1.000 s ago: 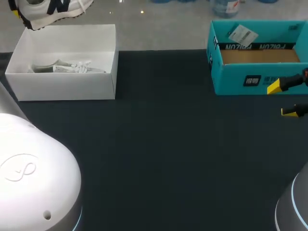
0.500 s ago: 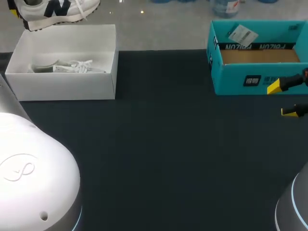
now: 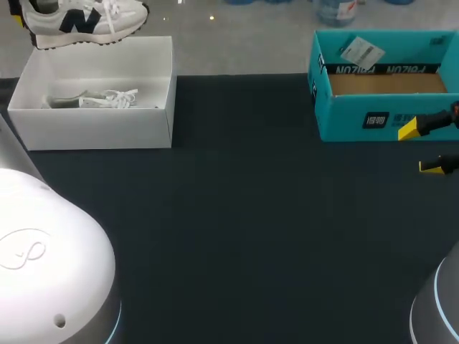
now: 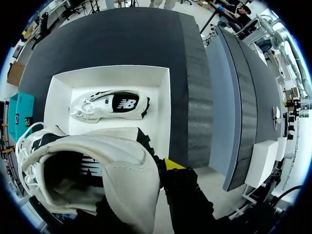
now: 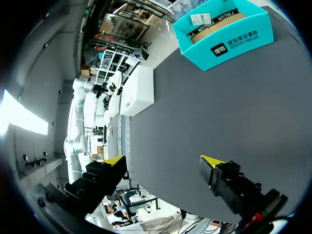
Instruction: Take the shoe out of the shoebox, open the shoe tongue, remove and reinsert the insole, then place the shoe into the shoebox
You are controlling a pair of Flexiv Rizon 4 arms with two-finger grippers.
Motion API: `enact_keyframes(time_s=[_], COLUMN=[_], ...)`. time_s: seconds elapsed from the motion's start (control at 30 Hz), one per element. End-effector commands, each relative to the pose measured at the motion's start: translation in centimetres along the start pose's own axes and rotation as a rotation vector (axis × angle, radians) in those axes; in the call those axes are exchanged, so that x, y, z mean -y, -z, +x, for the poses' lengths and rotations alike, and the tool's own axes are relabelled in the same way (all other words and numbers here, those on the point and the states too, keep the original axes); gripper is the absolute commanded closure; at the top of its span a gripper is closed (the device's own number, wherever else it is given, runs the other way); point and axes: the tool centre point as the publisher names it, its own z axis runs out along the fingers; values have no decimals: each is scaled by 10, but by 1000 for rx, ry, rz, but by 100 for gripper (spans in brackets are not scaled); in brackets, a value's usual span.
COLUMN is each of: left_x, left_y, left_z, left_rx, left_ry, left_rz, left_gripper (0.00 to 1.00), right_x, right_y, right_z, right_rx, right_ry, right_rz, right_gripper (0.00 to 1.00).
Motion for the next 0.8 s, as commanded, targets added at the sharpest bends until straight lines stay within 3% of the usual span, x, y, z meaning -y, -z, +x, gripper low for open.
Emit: enact_keyframes(time_s=[0.03, 0.57, 0.8], left_x=[-7, -11, -20], left_y=[3, 1, -26], left_z=[2, 9, 5], left_rx=[3, 14, 12], left_ry=[-1, -29, -42], left_rz=[24, 15, -26], left_gripper=[100, 100, 100], right_x=[0, 0, 0], right_y=[-1, -1, -1], right_z=[0, 0, 0], right_rx=[2, 2, 2], right_ry=[-2, -2, -2], right_rz=[1, 1, 1], right_gripper=[0, 0, 0])
